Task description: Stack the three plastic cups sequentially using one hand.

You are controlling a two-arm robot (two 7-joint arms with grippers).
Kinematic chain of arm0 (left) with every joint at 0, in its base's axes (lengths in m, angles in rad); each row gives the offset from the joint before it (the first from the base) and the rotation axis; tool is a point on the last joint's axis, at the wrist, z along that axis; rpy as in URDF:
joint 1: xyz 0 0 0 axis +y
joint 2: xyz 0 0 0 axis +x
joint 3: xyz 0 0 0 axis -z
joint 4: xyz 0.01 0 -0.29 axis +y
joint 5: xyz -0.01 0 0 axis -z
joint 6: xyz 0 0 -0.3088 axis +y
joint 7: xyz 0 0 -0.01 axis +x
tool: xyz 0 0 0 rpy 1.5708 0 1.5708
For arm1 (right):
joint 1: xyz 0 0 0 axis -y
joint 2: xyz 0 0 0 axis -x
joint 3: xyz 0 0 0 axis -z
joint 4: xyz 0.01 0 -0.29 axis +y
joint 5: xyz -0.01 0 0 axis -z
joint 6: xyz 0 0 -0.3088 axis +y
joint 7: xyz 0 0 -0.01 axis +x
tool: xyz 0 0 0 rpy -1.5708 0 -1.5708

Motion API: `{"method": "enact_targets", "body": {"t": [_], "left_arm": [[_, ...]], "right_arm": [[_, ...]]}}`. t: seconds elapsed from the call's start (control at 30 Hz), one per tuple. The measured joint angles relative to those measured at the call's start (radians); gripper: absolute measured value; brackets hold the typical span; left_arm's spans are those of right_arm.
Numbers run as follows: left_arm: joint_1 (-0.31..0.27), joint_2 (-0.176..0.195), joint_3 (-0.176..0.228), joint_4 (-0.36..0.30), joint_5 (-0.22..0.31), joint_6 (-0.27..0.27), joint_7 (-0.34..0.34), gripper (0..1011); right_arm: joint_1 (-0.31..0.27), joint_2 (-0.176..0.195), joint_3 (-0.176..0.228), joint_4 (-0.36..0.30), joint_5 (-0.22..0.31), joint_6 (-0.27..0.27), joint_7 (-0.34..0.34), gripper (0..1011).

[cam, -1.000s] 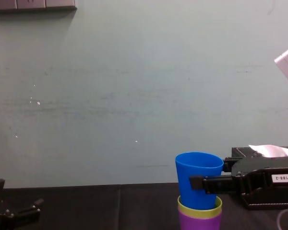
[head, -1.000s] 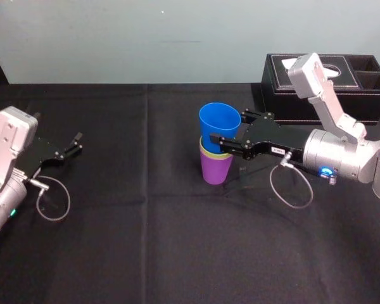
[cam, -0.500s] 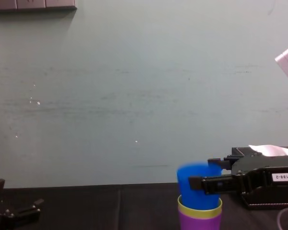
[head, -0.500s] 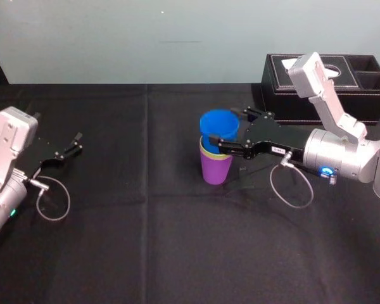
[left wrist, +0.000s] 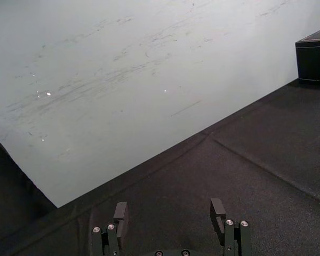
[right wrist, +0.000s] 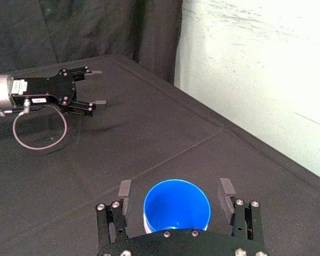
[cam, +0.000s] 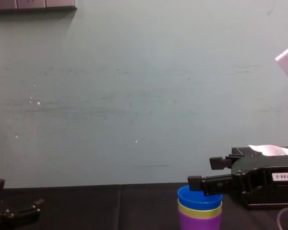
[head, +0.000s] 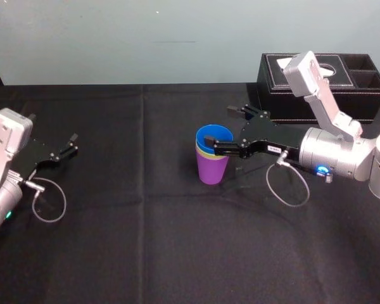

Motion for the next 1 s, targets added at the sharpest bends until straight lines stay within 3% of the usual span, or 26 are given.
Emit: {"method": "enact_targets", "body": {"t": [0.27,0.5,0.77,1.0], "left_arm": [[0.0,0.0,0.0,0.0,0.0,0.0,0.0,1012],[0.0,0.0,0.0,0.0,0.0,0.0,0.0,1011],[0.0,0.0,0.0,0.0,0.0,0.0,0.0,1011],[0.0,0.0,0.0,0.0,0.0,0.0,0.0,1012]], "right_arm": [[-0.004,0.001,0.002,-0.005,0.0,0.0,-0.007,1003],[-0.037,0.021,0.032,-0.046,-0.004,-0.002,-0.046,1003],[-0.105,0.056,0.106,-0.095,-0.004,-0.003,-0.115,1003],[-0.155,0.072,0.172,-0.09,0.002,-0.016,-0.155,1003]]}}
